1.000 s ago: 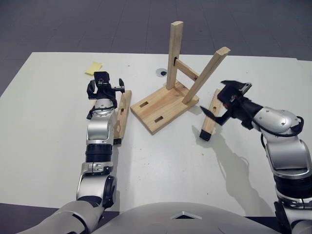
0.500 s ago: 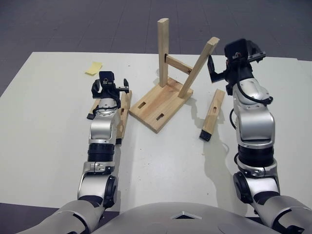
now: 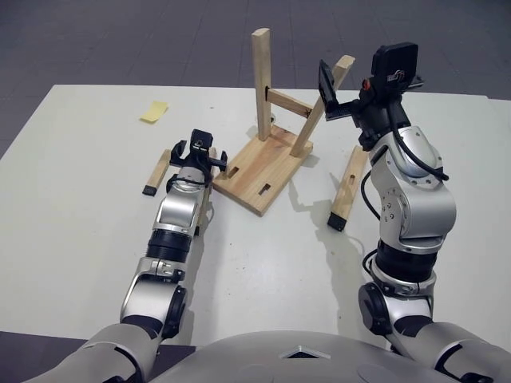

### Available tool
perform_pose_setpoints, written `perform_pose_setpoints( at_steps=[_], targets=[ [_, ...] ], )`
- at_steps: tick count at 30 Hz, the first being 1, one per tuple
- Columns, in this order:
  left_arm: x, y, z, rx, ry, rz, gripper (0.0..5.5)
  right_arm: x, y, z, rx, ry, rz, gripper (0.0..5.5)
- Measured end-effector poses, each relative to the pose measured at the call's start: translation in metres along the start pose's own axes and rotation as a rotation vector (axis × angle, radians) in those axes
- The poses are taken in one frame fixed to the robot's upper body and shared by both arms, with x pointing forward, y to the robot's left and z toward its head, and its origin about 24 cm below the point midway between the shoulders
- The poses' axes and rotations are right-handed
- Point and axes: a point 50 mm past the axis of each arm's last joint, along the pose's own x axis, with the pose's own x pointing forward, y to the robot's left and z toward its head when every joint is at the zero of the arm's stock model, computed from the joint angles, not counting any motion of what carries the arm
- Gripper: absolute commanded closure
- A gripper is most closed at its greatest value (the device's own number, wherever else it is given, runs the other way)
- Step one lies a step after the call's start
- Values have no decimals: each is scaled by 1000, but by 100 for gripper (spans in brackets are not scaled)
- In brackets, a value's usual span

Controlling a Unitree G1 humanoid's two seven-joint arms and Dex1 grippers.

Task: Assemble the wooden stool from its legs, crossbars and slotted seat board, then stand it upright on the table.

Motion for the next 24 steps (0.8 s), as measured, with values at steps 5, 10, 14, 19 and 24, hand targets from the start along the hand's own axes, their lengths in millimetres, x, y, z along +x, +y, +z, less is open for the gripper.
perform_pose_setpoints(
  at_steps=[5,10,14,19,24],
  targets=[
    [11,-1,12,241,-11,-45,10,-7,-8,6,51,-17,-38,11],
    [15,-3,5,435,41,-143,10,-8,-8,7,76,-18,-34,11],
    [12,-3,8,523,46,-247,10,-7,-6,6,94,-16,-20,11],
    [7,-2,10,578,50,-309,10,-6,-7,4,102,-5,-11,11],
    [-3,-9,11,547,51,-394,10,-5,-7,1,108,8,-8,11]
  ],
)
